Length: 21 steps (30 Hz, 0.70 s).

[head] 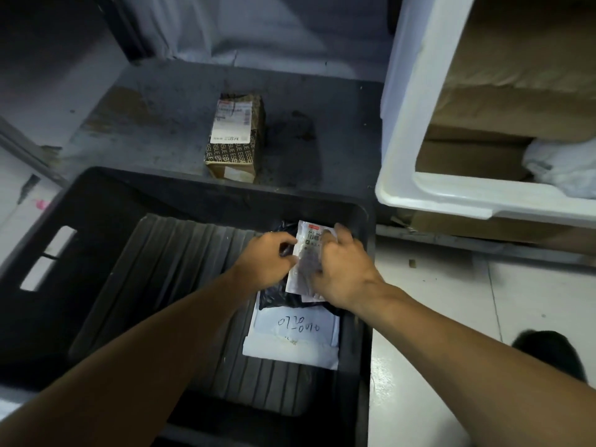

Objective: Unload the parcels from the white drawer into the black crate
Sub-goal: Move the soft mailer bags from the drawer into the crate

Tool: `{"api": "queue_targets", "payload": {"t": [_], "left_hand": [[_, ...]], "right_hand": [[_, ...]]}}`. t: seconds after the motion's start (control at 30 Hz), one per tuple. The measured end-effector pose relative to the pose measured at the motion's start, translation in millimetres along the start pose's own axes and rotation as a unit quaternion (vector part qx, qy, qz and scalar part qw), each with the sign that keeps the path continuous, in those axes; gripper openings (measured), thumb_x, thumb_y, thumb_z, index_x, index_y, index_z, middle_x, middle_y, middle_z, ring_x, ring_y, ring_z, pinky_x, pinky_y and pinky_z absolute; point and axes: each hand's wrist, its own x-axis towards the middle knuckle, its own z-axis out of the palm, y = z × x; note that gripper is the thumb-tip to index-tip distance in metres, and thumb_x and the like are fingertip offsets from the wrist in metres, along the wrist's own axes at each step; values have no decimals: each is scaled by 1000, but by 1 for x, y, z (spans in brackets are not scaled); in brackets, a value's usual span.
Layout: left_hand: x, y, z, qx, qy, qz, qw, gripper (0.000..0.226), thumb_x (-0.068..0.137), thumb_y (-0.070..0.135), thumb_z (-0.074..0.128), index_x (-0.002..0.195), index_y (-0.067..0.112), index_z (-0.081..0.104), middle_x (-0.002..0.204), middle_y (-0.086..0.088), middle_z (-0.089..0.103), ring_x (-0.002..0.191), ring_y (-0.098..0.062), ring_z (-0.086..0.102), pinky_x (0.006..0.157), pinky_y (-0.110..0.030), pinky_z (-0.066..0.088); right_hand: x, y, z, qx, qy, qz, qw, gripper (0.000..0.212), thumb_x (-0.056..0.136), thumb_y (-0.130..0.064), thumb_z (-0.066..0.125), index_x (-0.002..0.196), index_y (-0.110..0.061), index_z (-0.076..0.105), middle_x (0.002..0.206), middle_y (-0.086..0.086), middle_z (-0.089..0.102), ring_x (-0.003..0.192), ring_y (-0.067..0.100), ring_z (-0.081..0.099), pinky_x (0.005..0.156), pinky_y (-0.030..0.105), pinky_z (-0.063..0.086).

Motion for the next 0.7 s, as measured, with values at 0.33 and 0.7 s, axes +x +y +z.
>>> {"api": "queue_targets", "payload": {"t": [0.33,0.7], "left_hand": [[-86,64,-74,418,38,111,901,85,96,54,54,162,26,10,170,-8,-4,157,-31,-4,126,-53,10],[-164,187,-132,445,202,197,850,47,97,47,52,135,19,53,129,-6,58,120,-28,52,93,-42,46]], "right_hand": [[-89,9,-52,-114,62,-139,982,61,95,-30,60,151,-19,39,149,7,37,136,31,40,107,43,46],[-179,28,-164,-175,157,-163,958,41,92,-32,62,130,-17,60,128,10,57,121,32,54,96,40,49]]}}
